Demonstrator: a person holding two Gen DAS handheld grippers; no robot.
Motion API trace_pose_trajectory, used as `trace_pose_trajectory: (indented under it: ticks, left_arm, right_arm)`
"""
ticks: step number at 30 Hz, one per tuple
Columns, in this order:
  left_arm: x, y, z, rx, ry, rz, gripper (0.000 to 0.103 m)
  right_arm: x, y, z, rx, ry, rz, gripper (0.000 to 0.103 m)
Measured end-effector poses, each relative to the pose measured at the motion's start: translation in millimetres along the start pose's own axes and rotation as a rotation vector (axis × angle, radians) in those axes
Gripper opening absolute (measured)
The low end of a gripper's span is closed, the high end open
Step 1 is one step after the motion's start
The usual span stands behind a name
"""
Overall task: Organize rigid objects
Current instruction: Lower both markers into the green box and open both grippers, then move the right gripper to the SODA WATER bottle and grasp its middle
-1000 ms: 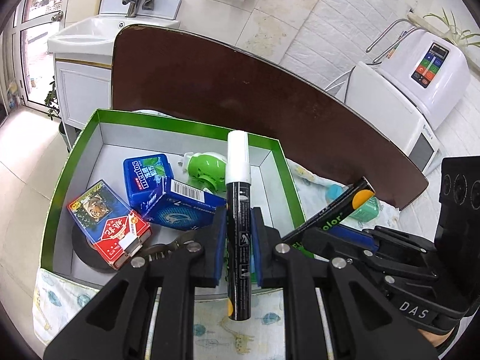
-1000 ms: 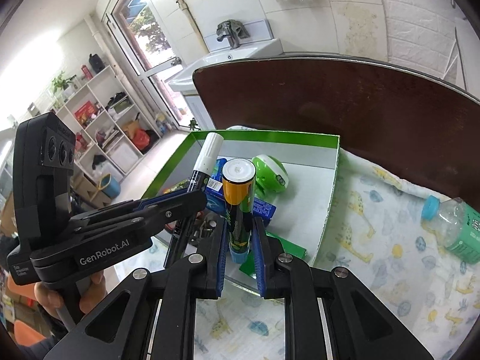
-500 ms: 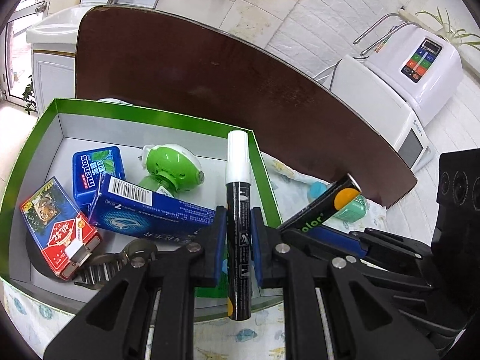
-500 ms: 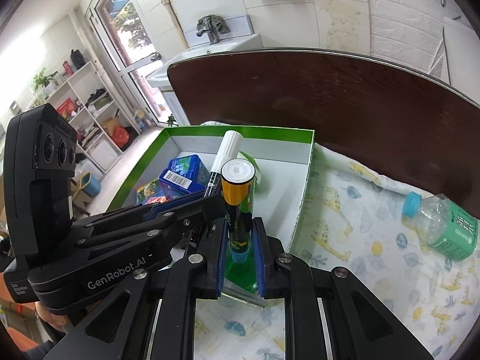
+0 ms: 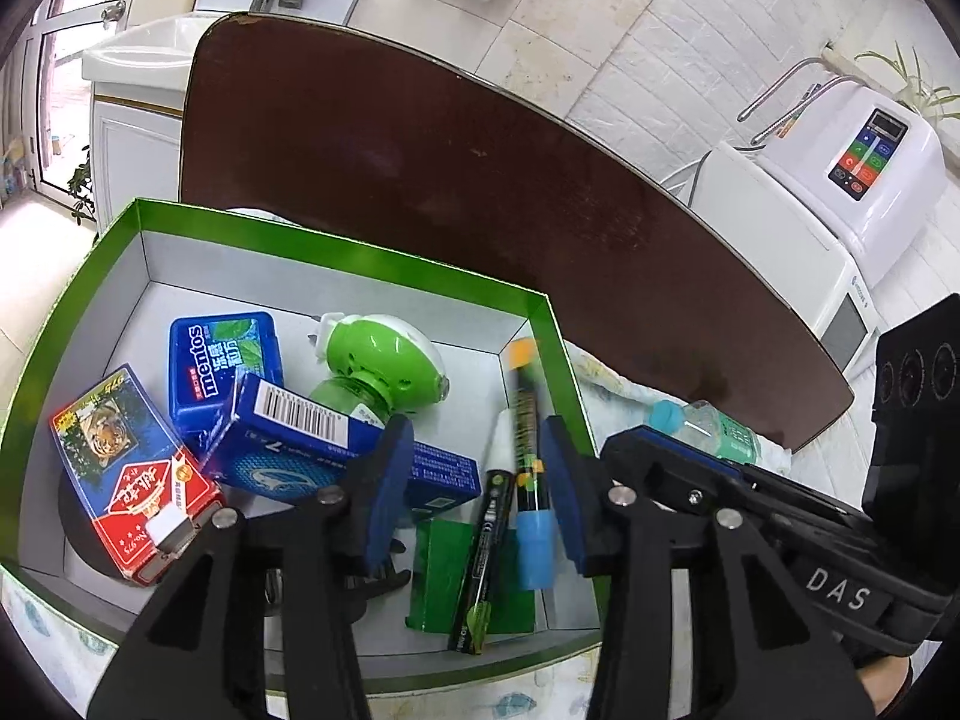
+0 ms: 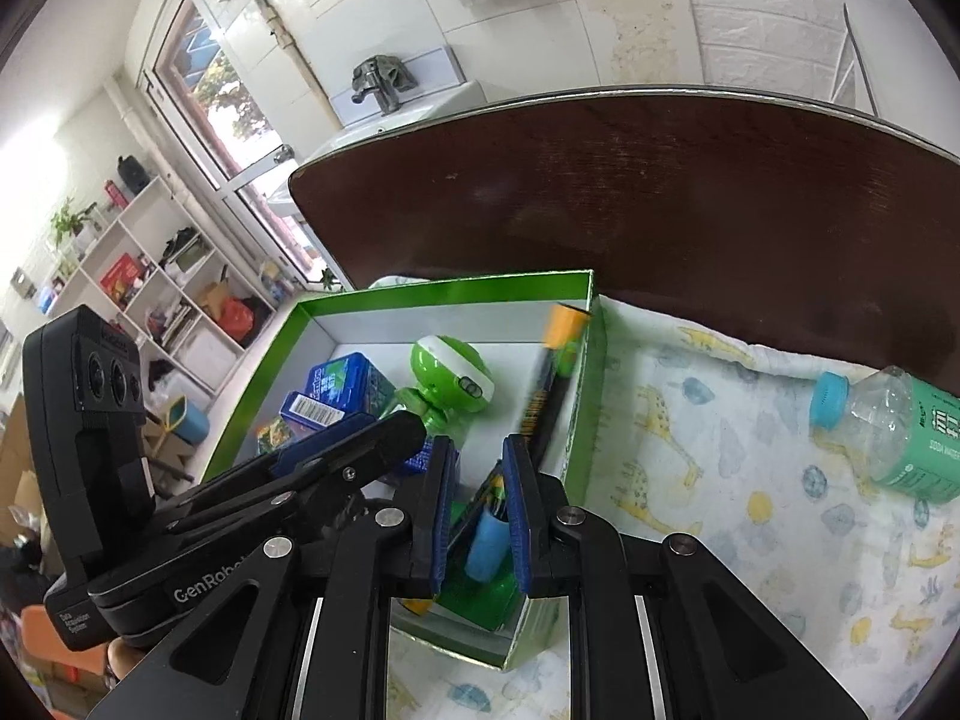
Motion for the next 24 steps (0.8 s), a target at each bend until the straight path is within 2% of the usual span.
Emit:
trace_pose_trajectory:
  ticks: [5, 9, 16, 19, 21, 22, 23, 24]
  left_arm:
    - [-6.6, 1.7, -1.7, 0.014, 0.015, -0.029, 0.042]
    - [-7.1, 14.6, -1.9, 0.028, 0.008, -0.016, 0.042]
    - [1.5, 59.0, 4.8, 0.099, -0.020, 0.013, 0.042]
    - [9.2, 81.7, 8.3, 0.128, -0.041, 0.023, 0.046]
    - [15.8, 96.6, 10.6, 0.140, -0.058, 0.030, 0.053]
    - [19.0, 104.0, 11.7, 0.148, -0.062, 0.029, 0.055]
    - [22.7, 112.1, 12.8, 0.161, -0.066, 0.025, 0.056]
    - [26.1, 119.0, 14.3, 0.176, -0.069, 0.021, 0.056]
  right_arm:
    - [-1.1, -6.0, -4.4, -0.013, 0.019, -0.020, 0.018]
    - [-8.9, 1.6, 1.3, -0.001, 0.026, -0.018, 0.018]
    - [-39.7, 36.8, 8.2, 0.060, 0.059, 0.009, 0.018]
    - [-59.9, 57.8, 11.6, 0.091, 0.088, 0.027, 0.018]
    - [-73.2, 77.0, 14.2, 0.123, 0.106, 0.043, 0.023]
    - [-79.8, 87.8, 15.6, 0.146, 0.119, 0.049, 0.034]
    - [-86.9, 100.1, 17.2, 0.175, 0.135, 0.055, 0.049]
    - [-93.9, 114.0, 18.7, 0.206, 0.154, 0.060, 0.055]
Point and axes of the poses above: each gripper's, at about its wrist camera, not at the fingertips, and x roughly the way its jaws point, y to its right, z to its underside, the point moved 6 cm from there along x, roughly the way its jaws point, and after that the axes turned 4 degrees about -z, right-handed, at the moved point
